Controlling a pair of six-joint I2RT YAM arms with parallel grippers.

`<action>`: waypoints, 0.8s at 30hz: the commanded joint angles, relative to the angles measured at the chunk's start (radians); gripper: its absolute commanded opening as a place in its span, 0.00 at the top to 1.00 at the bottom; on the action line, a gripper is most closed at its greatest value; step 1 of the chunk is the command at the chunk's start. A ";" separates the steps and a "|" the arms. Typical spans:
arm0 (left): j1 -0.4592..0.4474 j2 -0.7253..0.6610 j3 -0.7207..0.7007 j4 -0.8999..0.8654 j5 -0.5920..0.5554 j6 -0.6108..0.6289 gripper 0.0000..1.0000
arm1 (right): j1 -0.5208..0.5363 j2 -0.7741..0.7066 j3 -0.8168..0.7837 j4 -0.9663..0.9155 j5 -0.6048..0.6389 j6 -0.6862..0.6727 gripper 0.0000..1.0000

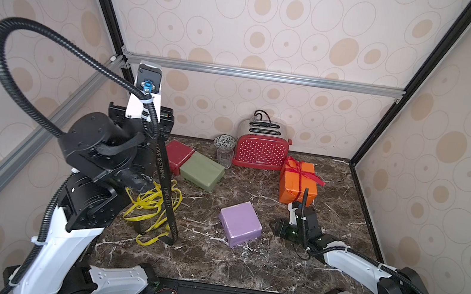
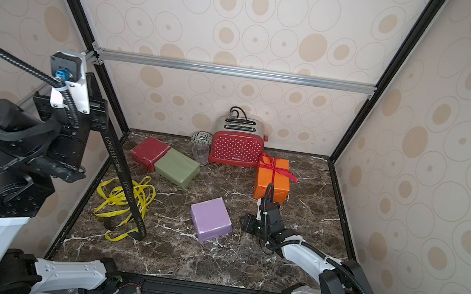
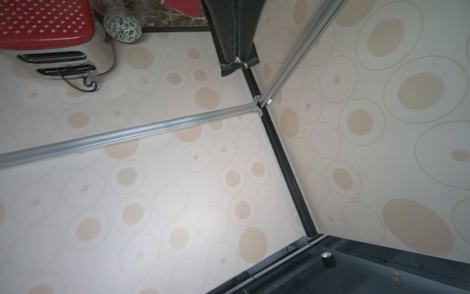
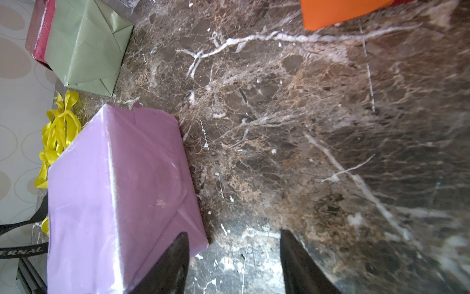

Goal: Untie the ribbon bows on the gift boxes
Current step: Place the ribbon at the center of the board.

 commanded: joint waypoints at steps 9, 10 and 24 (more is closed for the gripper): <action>0.554 -0.063 -0.202 -0.544 0.070 -0.767 1.00 | -0.002 -0.018 0.013 -0.006 -0.006 -0.008 0.41; 0.566 -0.075 -0.235 -0.551 0.066 -0.795 1.00 | -0.001 -0.019 0.012 -0.008 -0.007 -0.009 0.41; 0.588 -0.165 -0.772 -0.554 0.395 -1.071 1.00 | -0.001 -0.048 -0.005 -0.007 0.018 0.004 0.41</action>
